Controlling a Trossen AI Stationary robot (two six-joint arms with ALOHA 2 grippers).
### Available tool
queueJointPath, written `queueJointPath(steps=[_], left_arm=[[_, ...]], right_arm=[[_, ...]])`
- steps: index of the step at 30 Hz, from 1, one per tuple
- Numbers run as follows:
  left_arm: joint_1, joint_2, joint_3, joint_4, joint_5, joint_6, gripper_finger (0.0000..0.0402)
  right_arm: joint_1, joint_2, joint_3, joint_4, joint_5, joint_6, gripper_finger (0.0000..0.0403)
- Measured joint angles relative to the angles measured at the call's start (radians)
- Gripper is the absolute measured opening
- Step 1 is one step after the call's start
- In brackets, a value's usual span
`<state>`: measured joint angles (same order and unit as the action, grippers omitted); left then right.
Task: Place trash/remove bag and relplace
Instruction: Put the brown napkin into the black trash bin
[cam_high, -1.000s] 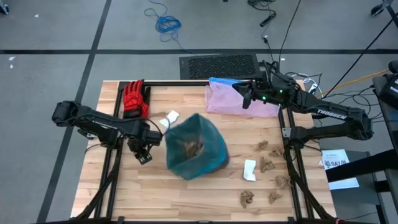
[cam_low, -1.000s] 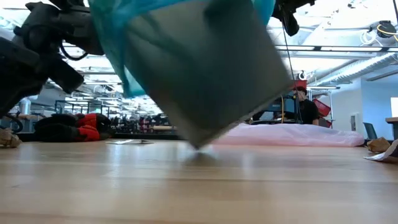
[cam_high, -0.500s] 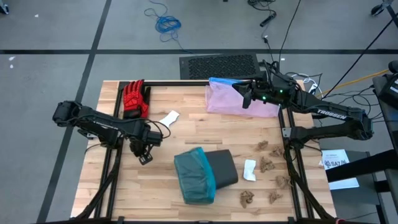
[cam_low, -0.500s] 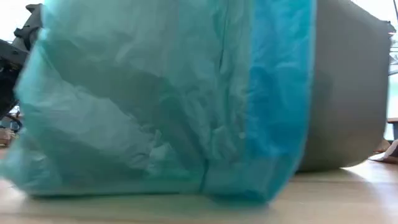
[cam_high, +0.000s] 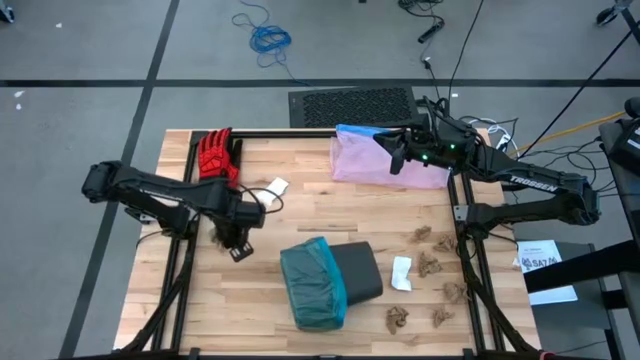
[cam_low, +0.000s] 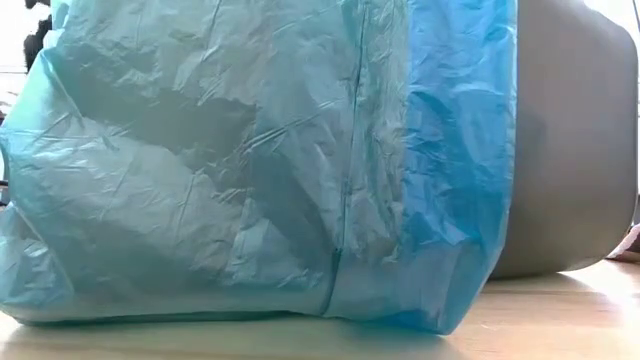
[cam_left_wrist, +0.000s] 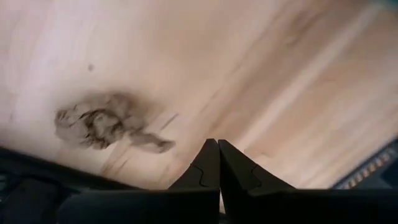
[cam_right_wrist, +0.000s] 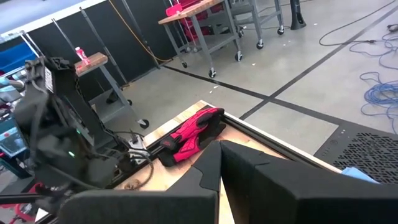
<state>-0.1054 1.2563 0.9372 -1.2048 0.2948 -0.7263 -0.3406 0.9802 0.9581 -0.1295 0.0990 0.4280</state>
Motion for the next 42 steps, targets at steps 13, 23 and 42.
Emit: queueJointPath(steps=[13, 23, 42], left_arm=[[0.007, 0.011, 0.039, -0.218, -0.084, -0.056, 0.0032], [0.007, 0.014, -0.165, -0.044, -0.008, -0.133, 0.0129], [0.007, 0.139, -0.347, 0.246, 0.025, -0.123, 0.0071]], right_arm=[[0.0, 0.0, 0.0, 0.008, 0.0, -0.025, 0.0], [0.0, -0.005, 0.0, 0.033, 0.0, -0.025, 0.0], [0.0, -0.006, 0.0, 0.051, 0.0, -0.021, 0.0]])
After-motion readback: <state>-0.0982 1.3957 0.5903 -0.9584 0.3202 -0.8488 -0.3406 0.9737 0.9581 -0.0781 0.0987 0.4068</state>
